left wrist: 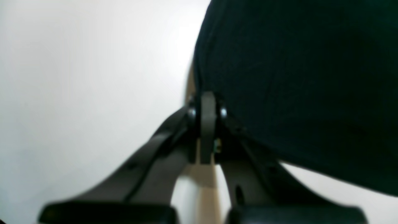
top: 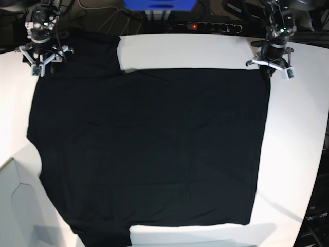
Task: Fold the T-shirt properly
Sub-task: 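Lower both grippers and pinch the shirt's shoulder corners, then lift the shoulder edge with both grippers and fold it over the body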
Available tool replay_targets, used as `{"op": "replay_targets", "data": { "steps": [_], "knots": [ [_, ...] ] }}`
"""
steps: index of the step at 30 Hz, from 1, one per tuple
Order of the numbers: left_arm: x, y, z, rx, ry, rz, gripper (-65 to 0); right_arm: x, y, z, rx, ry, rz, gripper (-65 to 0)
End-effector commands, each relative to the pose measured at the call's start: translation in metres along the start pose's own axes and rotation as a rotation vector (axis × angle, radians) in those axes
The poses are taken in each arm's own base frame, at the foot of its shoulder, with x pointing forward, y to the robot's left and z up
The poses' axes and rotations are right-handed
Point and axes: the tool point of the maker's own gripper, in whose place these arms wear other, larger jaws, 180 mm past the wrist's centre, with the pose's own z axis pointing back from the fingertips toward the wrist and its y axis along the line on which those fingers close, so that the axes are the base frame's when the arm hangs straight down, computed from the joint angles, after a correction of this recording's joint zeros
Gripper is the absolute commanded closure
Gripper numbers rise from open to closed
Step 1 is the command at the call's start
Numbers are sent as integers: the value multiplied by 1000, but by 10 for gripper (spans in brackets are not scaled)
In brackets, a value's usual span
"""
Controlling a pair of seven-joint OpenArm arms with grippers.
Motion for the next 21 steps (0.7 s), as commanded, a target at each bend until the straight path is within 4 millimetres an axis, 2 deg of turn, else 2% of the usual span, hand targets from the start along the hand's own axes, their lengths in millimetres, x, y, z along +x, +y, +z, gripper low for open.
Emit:
{"op": "replay_targets", "data": {
  "steps": [1,5,9,11,16,21],
  "knots": [
    [-9,8,4,26,46,-15,0,1,-4,-1,-6,-2,11,-359],
    [-13,10,6,29,56,-16,0,-12,-3,-5,-2,31,5,-357],
    [-13,10,6,29,56,-16,0,-13,-2,-5,2,35,8,-348],
    [-14,10,6,30,58,-17,0,-15,-2,-5,2,38,9,-289],
    [-14,11,6,31,57,-16,0,-14,-5,-4,-4,38,12,0],
    [-6,6,9,20,36,-25,0,-3,-10,-2,-10,11,33,0]
  ]
}}
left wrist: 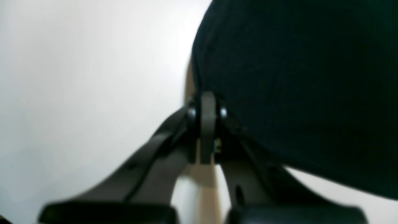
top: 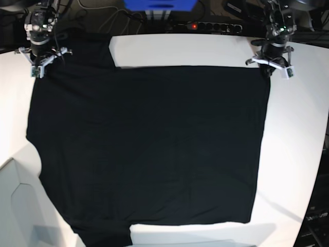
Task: Fold the T-shirt properly
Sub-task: 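Lift the shoulder edge with both grippers and fold it over the body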
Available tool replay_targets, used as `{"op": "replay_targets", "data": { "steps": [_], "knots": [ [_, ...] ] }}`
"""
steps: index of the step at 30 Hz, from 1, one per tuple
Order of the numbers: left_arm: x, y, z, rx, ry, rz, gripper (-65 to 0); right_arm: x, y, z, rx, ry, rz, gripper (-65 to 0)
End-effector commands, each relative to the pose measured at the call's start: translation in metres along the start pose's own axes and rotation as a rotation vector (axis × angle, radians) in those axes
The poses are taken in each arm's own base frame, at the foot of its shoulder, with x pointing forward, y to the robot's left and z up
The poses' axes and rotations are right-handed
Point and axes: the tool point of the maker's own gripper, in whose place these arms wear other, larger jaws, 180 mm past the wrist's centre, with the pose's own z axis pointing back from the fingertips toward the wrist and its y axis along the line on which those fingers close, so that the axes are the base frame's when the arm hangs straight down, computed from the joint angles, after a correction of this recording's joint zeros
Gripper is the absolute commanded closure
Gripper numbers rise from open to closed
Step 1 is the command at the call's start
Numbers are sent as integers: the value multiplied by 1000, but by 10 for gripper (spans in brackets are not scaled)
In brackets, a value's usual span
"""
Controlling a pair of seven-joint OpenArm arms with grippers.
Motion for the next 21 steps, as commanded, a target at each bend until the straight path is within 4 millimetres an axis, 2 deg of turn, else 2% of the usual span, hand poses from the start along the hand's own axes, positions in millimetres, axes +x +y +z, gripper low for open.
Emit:
{"op": "replay_targets", "data": {
  "steps": [1,5,12,15,21],
  "knots": [
    [-2,5,7,15,18,-19,0,8,-6,5,-11,-19,25,0],
    [23,2,18,20,-58,-16,0,28,-19,16,-48,-76,27,0],
    [69,6,40,59,-200,4,0,71,-20,33,-59,-194,45,0],
    [74,4,41,53,-214,-1,0,86,-19,35,-61,-233,48,0],
    [106,-7,30,34,-299,19,0,133,-22,27,-80,-347,14,0]
  ]
}}
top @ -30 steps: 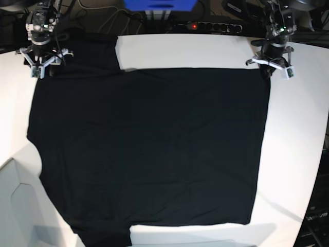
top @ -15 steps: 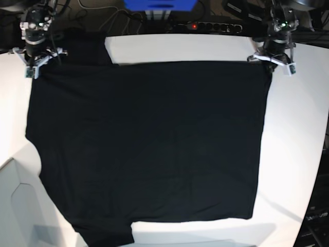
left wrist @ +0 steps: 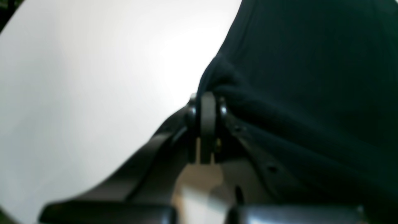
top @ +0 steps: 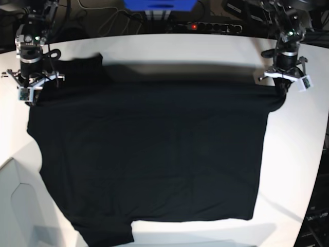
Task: Fold the T-shirt properly
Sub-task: 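Lift the shoulder edge with both grippers and fold it over the body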
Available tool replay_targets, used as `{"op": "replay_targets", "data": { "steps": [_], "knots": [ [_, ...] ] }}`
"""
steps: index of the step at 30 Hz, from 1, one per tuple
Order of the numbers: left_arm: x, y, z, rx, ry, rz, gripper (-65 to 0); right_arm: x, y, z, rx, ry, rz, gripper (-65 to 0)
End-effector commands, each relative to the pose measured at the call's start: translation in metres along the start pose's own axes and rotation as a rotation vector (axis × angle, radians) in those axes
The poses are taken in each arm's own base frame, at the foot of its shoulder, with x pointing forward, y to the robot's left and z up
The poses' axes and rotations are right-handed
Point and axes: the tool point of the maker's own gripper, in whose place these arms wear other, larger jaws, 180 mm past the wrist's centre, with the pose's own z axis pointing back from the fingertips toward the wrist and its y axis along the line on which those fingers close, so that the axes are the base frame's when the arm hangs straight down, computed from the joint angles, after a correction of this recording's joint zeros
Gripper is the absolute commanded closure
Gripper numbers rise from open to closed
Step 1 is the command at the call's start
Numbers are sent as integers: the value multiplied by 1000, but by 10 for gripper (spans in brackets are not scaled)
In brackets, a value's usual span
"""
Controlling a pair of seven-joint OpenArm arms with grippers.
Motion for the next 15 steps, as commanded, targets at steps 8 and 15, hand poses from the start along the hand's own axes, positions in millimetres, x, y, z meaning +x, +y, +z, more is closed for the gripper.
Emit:
{"op": "replay_targets", "data": {
  "steps": [8,15],
  "knots": [
    [56,-18,-17,-30,-167,23,0,59,0,-39,-5,-67,-11,0],
    [87,-27,-45,-48,-238,81,0,78,15,-85,47,-63,6,0]
  ]
}}
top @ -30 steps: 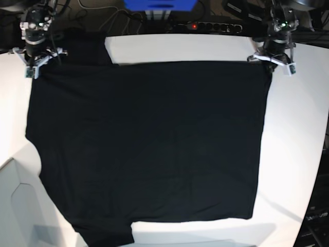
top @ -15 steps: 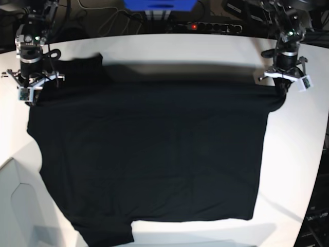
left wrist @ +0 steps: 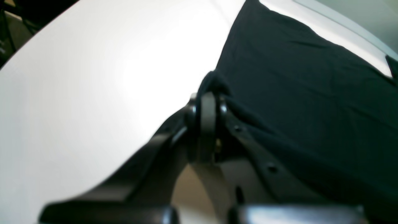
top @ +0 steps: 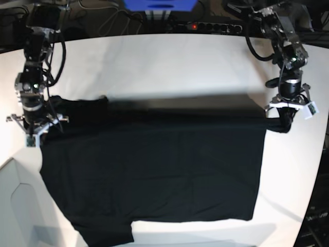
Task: Fold the T-shirt properly
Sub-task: 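Lift the shoulder edge with both grippers and fold it over the body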
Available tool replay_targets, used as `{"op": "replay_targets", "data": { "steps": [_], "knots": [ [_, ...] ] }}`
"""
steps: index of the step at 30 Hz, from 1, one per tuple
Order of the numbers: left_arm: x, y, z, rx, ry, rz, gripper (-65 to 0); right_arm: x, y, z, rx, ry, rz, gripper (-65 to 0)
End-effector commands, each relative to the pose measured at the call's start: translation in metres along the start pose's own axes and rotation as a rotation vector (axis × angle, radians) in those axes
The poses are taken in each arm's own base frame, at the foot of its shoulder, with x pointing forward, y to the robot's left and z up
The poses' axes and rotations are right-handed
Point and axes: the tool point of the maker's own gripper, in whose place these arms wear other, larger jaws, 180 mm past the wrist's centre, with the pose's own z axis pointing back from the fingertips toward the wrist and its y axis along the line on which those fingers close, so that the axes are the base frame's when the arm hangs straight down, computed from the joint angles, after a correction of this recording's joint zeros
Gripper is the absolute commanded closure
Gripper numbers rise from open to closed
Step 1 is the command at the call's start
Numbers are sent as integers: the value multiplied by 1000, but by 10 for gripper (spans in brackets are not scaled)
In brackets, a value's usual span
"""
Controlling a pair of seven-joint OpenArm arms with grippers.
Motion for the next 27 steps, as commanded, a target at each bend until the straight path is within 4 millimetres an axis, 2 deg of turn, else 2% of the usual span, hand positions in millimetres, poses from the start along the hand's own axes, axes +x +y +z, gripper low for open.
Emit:
{"op": "replay_targets", "data": {
  "steps": [1,6,10,15,21,27],
  "knots": [
    [23,-1,-5,-3,-71,-6,0,17,-12,-3,-30,-49,9,0],
    [23,1,-27,5,-70,42,0,27,-11,-24,-23,-50,-3,0],
    [20,-1,-43,3,-36,78,0,31,-3,-39,0,-38,-6,0],
    [26,-13,-61,-19,-3,115,0,40,-11,-57,-12,-29,-27,0],
    [33,-19,-66,-34,1,124,0,63,-13,-71,-11,-49,-49,0],
    [31,-19,-65,-33,6,122,0,65,4,-80,26,-37,-21,0]
  ]
}}
